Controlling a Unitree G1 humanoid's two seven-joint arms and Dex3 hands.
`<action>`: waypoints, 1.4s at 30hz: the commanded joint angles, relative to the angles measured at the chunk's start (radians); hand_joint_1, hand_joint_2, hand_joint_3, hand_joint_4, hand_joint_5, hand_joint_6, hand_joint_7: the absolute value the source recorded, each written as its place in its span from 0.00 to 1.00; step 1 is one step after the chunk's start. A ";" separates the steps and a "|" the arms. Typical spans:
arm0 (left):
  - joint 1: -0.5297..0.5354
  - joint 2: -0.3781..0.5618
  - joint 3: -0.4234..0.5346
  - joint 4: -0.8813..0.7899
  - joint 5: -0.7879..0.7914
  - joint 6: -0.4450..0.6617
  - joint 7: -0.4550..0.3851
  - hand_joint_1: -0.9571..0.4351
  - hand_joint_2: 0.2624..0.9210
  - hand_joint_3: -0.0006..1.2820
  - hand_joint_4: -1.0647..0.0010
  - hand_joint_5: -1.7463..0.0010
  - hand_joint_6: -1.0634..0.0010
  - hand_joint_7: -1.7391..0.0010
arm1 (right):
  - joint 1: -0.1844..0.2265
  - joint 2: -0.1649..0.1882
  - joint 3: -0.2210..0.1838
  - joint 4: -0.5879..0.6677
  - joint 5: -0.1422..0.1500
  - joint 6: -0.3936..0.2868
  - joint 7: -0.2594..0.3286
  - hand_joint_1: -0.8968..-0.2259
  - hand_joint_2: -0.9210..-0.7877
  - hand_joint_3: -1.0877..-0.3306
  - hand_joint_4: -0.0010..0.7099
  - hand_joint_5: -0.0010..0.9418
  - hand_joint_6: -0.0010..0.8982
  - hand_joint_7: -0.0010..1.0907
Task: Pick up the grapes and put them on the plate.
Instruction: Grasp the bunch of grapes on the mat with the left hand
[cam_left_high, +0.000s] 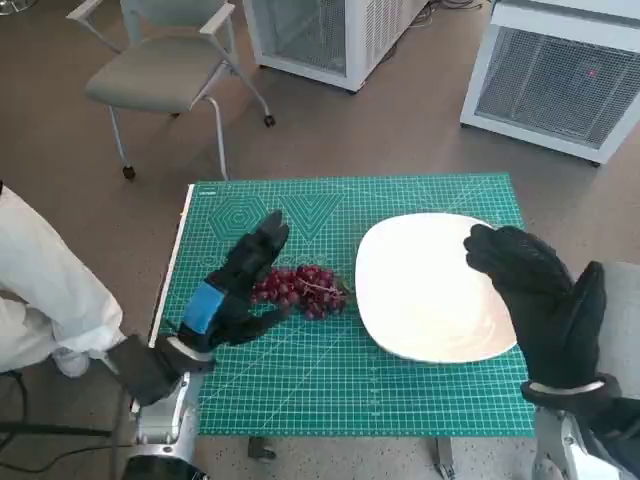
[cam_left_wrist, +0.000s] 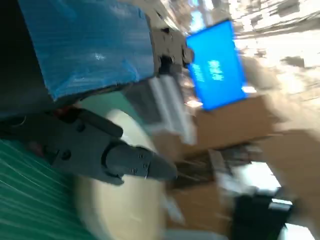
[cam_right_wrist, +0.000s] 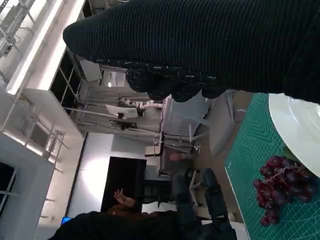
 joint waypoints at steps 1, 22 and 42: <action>0.036 0.148 -0.121 -0.252 0.556 0.143 0.229 0.30 0.92 0.02 0.97 1.00 0.91 1.00 | 0.026 -0.009 -0.002 -0.006 -0.003 0.024 -0.009 0.85 0.00 0.62 0.58 0.91 0.25 0.93; -0.011 0.090 -0.327 -0.477 0.888 0.629 0.087 0.44 0.69 0.00 1.00 1.00 0.86 0.99 | 0.038 -0.010 -0.011 -0.027 -0.002 0.044 -0.017 0.85 0.00 0.62 0.57 0.92 0.25 0.93; -0.143 0.066 -0.441 -0.285 0.909 0.716 0.144 0.57 0.68 0.00 0.96 0.99 0.82 0.99 | 0.041 -0.004 -0.021 -0.026 0.000 0.047 -0.019 0.86 0.00 0.61 0.57 0.92 0.25 0.93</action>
